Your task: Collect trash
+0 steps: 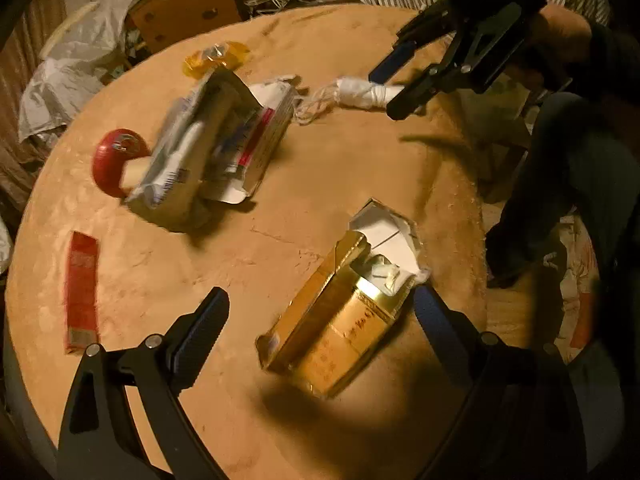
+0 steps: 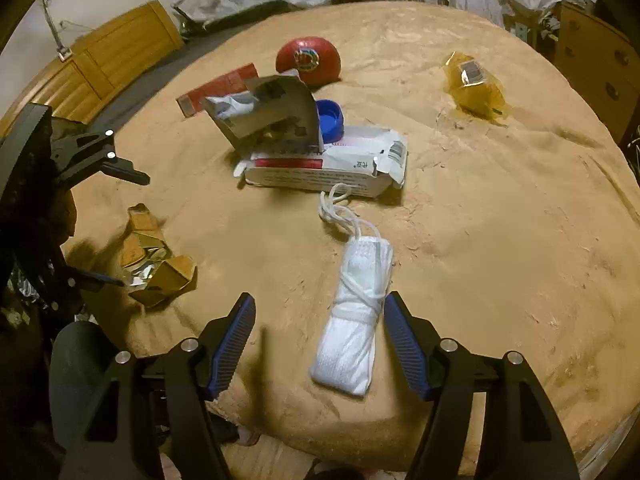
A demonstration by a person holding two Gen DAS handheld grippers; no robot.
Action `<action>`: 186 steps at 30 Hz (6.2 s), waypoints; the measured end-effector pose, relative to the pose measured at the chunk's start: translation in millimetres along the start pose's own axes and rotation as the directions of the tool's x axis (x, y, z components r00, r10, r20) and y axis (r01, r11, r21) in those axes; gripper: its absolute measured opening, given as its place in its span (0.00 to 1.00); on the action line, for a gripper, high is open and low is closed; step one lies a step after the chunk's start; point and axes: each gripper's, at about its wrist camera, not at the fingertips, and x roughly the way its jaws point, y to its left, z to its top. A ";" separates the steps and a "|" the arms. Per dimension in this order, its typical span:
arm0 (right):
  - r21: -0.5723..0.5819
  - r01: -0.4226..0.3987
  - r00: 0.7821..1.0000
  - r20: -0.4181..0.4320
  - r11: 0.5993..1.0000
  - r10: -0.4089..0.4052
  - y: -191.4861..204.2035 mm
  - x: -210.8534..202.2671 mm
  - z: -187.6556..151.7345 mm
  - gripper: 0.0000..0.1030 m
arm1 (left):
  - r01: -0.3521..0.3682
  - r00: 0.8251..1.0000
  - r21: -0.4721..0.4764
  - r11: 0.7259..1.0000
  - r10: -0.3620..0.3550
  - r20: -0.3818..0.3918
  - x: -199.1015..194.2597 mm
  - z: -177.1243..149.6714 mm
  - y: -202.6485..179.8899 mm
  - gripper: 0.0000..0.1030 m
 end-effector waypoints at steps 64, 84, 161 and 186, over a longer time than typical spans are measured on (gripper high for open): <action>0.101 0.223 0.748 0.620 0.970 -0.236 93.2 -161.0 -51.9 0.25 | -0.419 0.598 -0.859 0.293 0.801 -0.019 -123.5 53.9 -82.1 0.42; 0.126 0.248 0.752 0.600 0.961 -0.273 76.3 -189.1 -75.2 0.25 | -0.415 0.644 -0.833 0.365 0.765 0.014 -113.5 74.2 -77.9 0.42; 0.599 0.271 0.913 0.088 0.753 -0.399 -282.2 -333.7 -274.4 0.26 | 0.020 0.977 -0.412 0.911 0.069 0.200 64.9 378.1 -236.9 0.45; 0.548 0.225 0.883 0.235 0.806 -0.406 -235.0 -342.7 -257.9 0.53 | -0.050 0.967 -0.422 0.905 0.149 0.206 46.4 339.1 -216.3 0.71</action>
